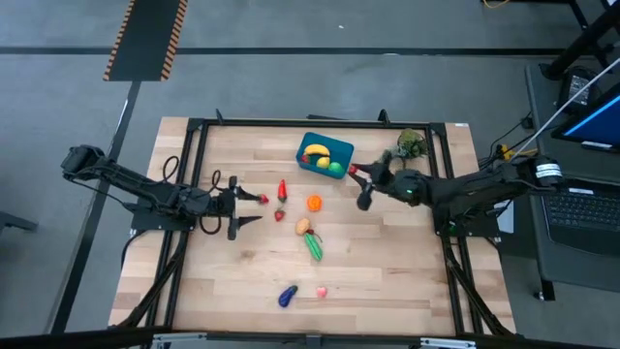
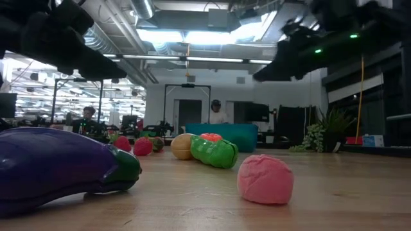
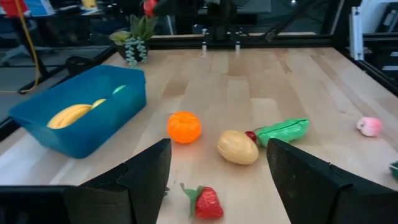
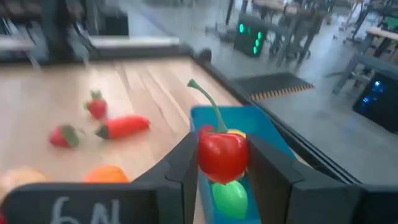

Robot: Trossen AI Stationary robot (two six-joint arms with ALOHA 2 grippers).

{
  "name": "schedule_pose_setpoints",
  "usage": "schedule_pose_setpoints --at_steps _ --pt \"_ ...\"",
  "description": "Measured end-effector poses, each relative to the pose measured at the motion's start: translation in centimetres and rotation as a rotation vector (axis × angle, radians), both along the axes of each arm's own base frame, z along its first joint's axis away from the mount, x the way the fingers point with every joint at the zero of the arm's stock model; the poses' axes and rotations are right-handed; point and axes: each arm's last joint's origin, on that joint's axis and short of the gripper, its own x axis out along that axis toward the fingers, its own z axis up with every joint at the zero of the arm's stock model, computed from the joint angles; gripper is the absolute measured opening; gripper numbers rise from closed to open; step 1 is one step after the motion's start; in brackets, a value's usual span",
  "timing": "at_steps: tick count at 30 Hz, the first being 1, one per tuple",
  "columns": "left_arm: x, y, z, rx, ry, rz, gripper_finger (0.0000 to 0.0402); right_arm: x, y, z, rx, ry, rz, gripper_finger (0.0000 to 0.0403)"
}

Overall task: Pick and placing Produce into tupperware
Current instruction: Put the bottom red cherry into the blue bin

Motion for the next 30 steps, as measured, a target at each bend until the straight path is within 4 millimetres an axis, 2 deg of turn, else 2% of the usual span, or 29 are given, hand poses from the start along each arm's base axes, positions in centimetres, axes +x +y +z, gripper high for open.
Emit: schedule_pose_setpoints --at_steps 5,12,17,23,30 --pt "0.1 0.4 0.0 0.000 0.000 0.026 0.0259 2.8 -1.9 0.1 -0.028 0.225 -0.019 0.0113" --pt "0.1 0.5 0.0 0.001 0.004 0.031 0.0259 5.4 -5.4 2.0 0.048 0.413 0.040 0.0113" --pt "0.1 0.5 0.0 0.001 0.005 0.031 0.0259 5.8 -8.0 3.1 0.147 0.506 0.068 0.0113" --pt "0.1 0.5 -0.1 0.002 0.007 0.030 0.0259 6.2 -10.3 4.0 0.204 0.523 0.094 0.0113" --pt "0.1 0.5 -0.1 0.002 0.008 0.030 0.0259 6.0 -12.6 3.5 0.259 0.508 0.099 0.0113"
